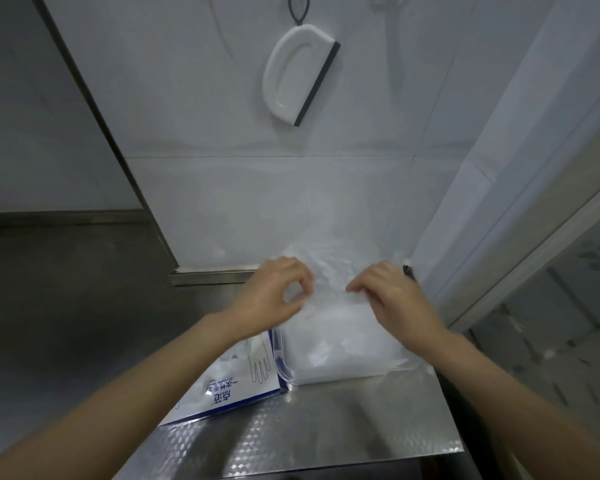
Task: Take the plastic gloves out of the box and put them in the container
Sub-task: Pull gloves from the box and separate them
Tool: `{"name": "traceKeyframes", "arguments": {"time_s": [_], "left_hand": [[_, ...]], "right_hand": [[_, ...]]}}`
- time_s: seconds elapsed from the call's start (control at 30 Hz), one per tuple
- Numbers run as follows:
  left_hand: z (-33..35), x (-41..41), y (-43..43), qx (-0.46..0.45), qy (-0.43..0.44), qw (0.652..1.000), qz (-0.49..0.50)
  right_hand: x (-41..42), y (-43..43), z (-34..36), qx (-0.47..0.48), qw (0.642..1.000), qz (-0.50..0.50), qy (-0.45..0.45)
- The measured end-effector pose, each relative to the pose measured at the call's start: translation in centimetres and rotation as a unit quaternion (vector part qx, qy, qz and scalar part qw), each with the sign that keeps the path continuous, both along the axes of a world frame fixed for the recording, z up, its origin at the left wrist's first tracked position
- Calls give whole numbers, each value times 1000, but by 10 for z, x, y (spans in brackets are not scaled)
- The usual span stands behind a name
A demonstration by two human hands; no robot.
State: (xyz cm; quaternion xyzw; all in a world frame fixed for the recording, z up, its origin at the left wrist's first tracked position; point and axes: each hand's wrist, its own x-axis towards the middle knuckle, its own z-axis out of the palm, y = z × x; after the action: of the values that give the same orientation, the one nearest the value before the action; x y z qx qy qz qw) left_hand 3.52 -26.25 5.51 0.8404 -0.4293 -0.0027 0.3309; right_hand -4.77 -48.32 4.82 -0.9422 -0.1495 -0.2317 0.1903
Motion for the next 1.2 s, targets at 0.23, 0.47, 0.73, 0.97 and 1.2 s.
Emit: {"name": "traceKeyframes", "arguments": {"time_s": [0.23, 0.47, 0.73, 0.97, 1.2], "left_hand": [[-47, -8, -13, 249, -80, 962, -77], [-58, -8, -32, 447, -122, 880, -104], [-72, -18, -64, 320, -12, 947, 37], [-112, -24, -73, 490, 26, 870, 37], [-126, -19, -68, 543, 45, 838, 19]], "right_hand": [[-5, -1, -63, -78, 950, 4, 303], [7, -8, -63, 101, 836, 17, 540], [16, -3, -63, 23, 951, -45, 304], [18, -17, -97, -146, 895, -63, 416], [21, -22, -104, -183, 863, -56, 468]]}}
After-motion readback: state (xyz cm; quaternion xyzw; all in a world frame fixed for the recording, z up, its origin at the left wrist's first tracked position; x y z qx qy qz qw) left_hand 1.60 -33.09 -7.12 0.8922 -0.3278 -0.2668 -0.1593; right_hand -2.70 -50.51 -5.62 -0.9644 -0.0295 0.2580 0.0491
